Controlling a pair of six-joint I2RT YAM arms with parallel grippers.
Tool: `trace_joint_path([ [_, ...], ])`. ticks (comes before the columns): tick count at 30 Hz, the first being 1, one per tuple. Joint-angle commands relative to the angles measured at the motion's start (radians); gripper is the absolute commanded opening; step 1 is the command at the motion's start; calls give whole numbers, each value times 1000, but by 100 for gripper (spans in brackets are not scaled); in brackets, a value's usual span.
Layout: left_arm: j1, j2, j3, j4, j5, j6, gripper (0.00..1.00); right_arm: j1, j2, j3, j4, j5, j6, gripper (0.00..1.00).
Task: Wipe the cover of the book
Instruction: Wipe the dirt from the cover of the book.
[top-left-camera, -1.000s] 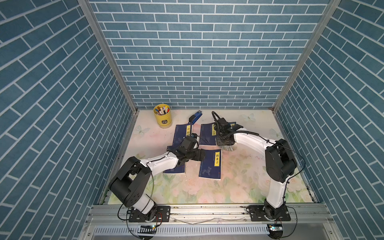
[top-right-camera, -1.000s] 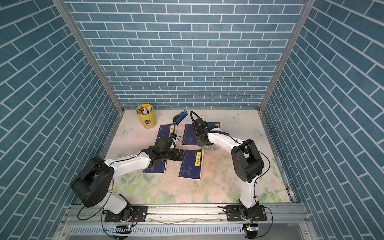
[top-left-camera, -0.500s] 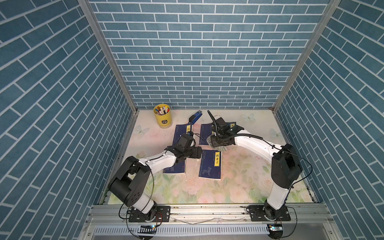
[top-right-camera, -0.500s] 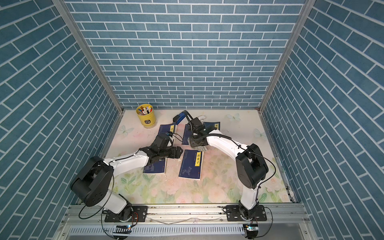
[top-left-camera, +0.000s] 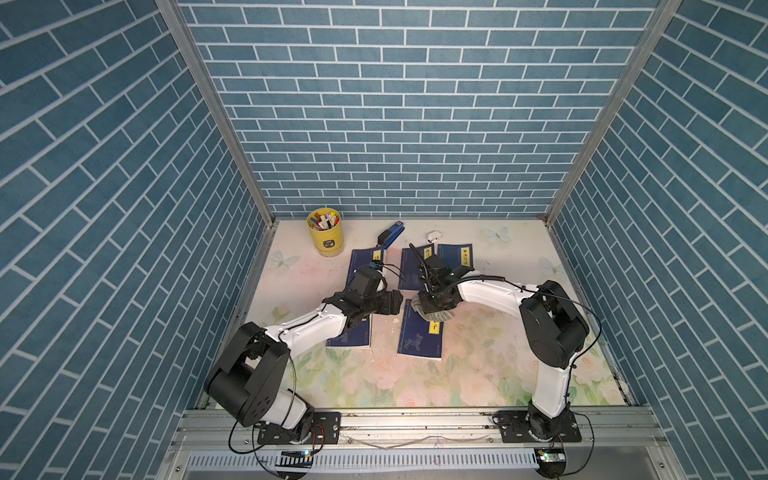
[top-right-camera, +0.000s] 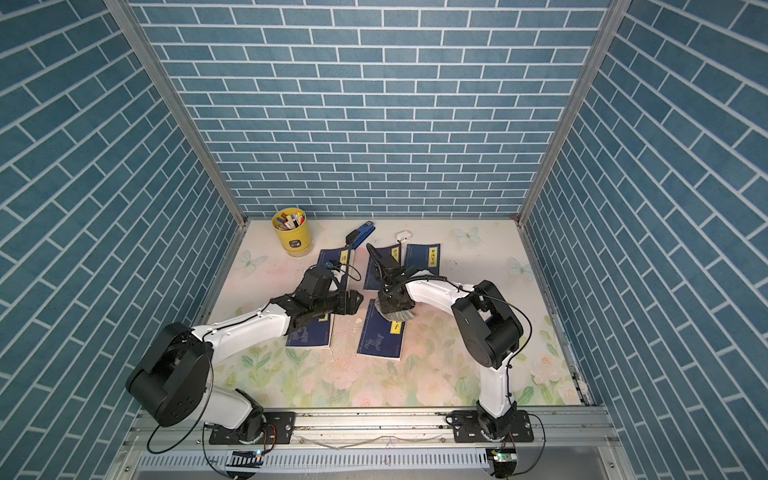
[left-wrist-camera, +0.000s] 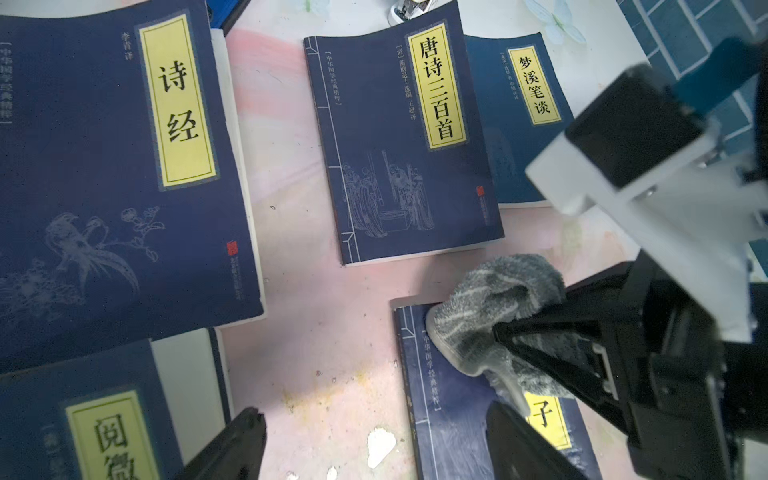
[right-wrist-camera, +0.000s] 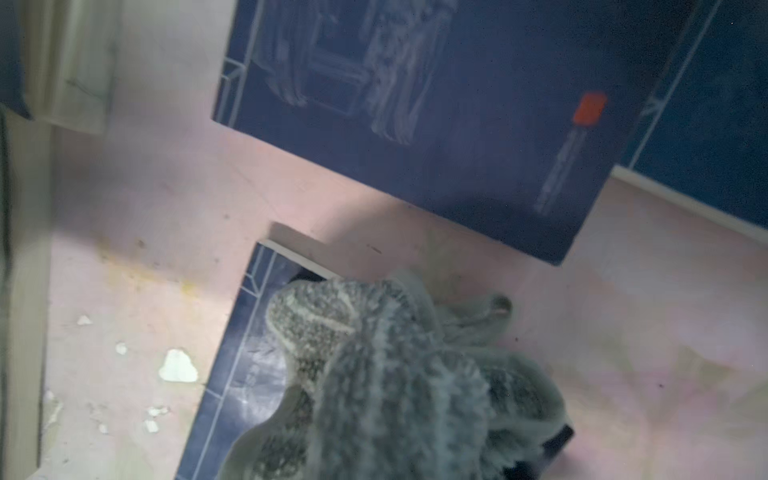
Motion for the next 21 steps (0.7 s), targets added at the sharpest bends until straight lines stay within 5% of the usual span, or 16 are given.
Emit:
trace_joint_path([
  [1, 13, -22, -16, 0, -1, 11, 88, -4, -8, -43, 2, -4, 30, 7],
  [21, 77, -38, 5, -13, -13, 6, 89, 129, -184, -338, 31, -115, 85, 7],
])
